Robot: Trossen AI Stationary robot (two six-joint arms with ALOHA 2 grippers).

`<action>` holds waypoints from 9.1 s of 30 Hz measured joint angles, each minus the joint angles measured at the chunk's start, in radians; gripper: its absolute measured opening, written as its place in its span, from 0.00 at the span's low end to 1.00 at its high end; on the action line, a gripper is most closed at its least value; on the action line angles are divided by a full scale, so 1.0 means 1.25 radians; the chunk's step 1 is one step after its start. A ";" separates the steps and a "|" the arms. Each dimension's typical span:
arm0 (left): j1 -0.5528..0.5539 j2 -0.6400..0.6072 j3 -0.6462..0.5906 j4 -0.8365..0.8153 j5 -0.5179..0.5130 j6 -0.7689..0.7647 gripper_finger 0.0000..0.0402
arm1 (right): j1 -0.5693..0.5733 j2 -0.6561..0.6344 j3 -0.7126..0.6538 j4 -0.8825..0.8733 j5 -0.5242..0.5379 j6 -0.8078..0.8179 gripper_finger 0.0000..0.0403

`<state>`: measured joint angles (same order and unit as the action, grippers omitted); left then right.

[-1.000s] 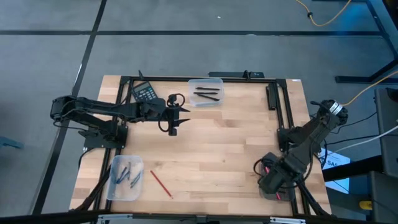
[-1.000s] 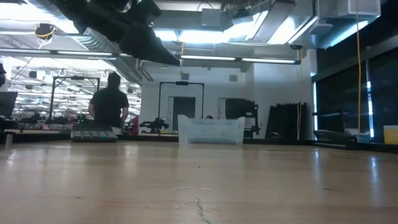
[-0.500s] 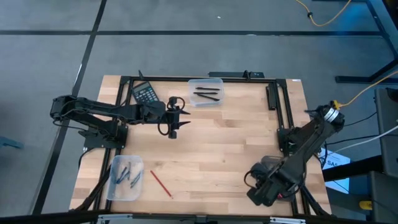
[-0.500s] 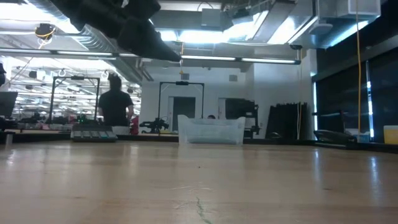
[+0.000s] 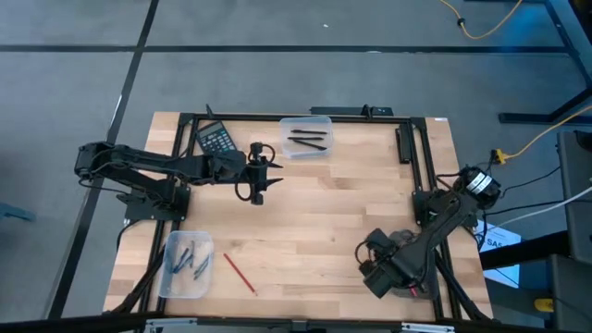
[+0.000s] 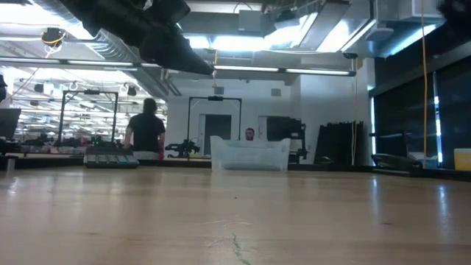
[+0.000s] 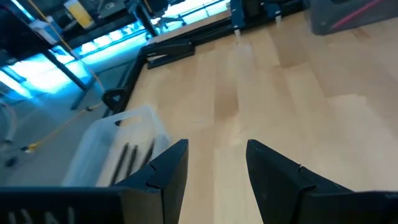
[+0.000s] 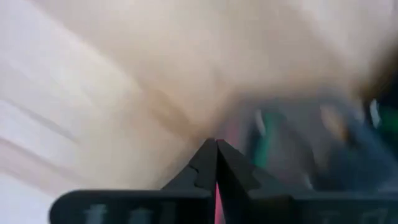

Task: Sort crayons/erasers/pens/pencils in bins
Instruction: Put the red color pencil into the black bin, then return to Home Position

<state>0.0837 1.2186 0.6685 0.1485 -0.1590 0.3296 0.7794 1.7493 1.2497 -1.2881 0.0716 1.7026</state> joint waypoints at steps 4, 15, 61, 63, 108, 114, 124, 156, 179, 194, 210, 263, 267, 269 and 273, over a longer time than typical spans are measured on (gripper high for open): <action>0.000 -0.015 0.000 0.001 -0.069 0.075 0.39 | -0.019 -0.002 0.027 0.070 0.347 -0.021 0.03; -0.118 -0.194 0.001 -0.176 -0.144 -0.123 0.39 | -0.242 0.090 0.027 0.680 0.324 -0.824 0.03; -0.699 0.287 -0.131 -0.039 -0.099 -0.633 0.28 | -0.464 0.397 0.340 1.136 -0.331 -1.667 0.10; -0.699 0.287 -0.131 -0.041 -0.102 -0.634 0.23 | -0.471 0.397 0.340 1.138 -0.331 -1.678 0.10; -0.648 0.141 -0.078 -0.110 -0.888 -0.591 0.02 | -0.731 0.061 0.082 1.284 -0.645 -1.602 0.04; -0.579 0.044 -0.078 -0.108 -0.719 -0.597 0.01 | -0.727 -0.147 -0.204 1.523 -0.427 -1.596 0.04; -0.461 -0.012 -0.077 0.115 -0.641 -0.474 0.01 | -0.707 -0.076 -0.385 1.848 -0.342 -1.419 0.05; -0.389 -0.010 -0.077 0.378 -0.439 -0.275 0.01 | -0.647 0.110 -0.298 2.113 -0.264 -1.276 0.42; -0.391 0.017 -0.078 0.374 -0.418 -0.302 0.01 | -0.515 0.098 -0.276 2.066 -0.056 -1.450 0.28; -0.511 0.018 -0.077 0.220 -0.331 -0.413 0.19 | -0.493 0.060 -0.241 1.863 0.043 -1.493 0.06; -0.615 0.302 -0.078 0.267 -0.329 -0.745 0.30 | -0.471 0.032 0.121 0.659 -0.017 -1.191 0.07; -0.629 0.309 -0.077 0.088 0.089 -0.908 0.30 | -0.071 0.030 0.134 -0.053 -0.174 -0.588 0.46; -0.594 0.297 -0.075 0.088 0.071 -0.881 0.30 | -0.083 0.029 0.219 -0.007 0.103 -0.745 0.46; -0.574 0.275 -0.065 0.090 0.054 -0.832 0.30 | -0.096 0.029 0.250 0.053 0.215 -0.844 0.45; -0.542 0.179 -0.052 0.091 -0.061 -0.651 0.30 | -0.133 0.026 0.262 0.237 0.315 -1.102 0.44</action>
<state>-0.5939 1.4427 0.6033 0.2626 -0.2355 -0.4846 0.6131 1.7818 1.5771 -0.9919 0.4654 0.3245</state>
